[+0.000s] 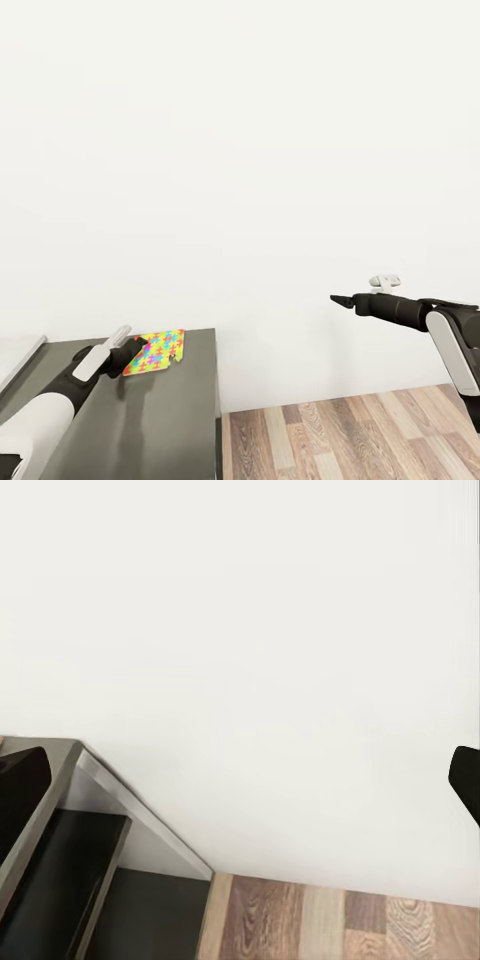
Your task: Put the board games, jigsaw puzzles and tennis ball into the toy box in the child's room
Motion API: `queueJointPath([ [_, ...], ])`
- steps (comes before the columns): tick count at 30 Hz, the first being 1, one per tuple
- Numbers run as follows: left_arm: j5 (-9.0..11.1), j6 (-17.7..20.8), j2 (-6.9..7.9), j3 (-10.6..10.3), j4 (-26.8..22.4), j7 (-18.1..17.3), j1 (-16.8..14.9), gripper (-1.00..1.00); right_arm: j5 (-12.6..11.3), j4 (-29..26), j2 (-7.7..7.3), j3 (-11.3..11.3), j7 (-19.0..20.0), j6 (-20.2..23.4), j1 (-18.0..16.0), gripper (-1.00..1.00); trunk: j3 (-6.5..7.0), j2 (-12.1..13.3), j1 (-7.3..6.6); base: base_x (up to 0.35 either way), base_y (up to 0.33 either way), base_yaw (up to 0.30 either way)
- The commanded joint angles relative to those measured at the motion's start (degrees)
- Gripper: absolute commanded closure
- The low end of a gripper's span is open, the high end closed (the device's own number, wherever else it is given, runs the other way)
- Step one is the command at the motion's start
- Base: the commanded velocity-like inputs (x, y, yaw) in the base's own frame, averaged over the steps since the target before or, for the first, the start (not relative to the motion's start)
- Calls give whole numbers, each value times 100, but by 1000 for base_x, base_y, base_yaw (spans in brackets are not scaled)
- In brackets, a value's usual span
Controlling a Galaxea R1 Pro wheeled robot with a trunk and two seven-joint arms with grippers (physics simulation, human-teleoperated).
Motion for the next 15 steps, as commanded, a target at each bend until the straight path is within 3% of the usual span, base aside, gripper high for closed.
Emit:
queueJointPath([
  [1, 59, 6, -4, -40, -18, 51, -8, -100, 49, -2, 0, -6, 59, 22, -5, -100, -7, -4, 0, 0, -24, 0],
  [10, 59, 14, -158, -239, -52, 47, -50, -100, 49, -2, 0, -2, 59, 22, 3, -100, -7, -4, 0, 0, -8, 0],
  [15, 59, 19, -396, -264, -175, 49, -97, -100, 49, -2, 1, 9, 59, 22, 3, -100, -7, -4, 0, 0, 0, 0],
])
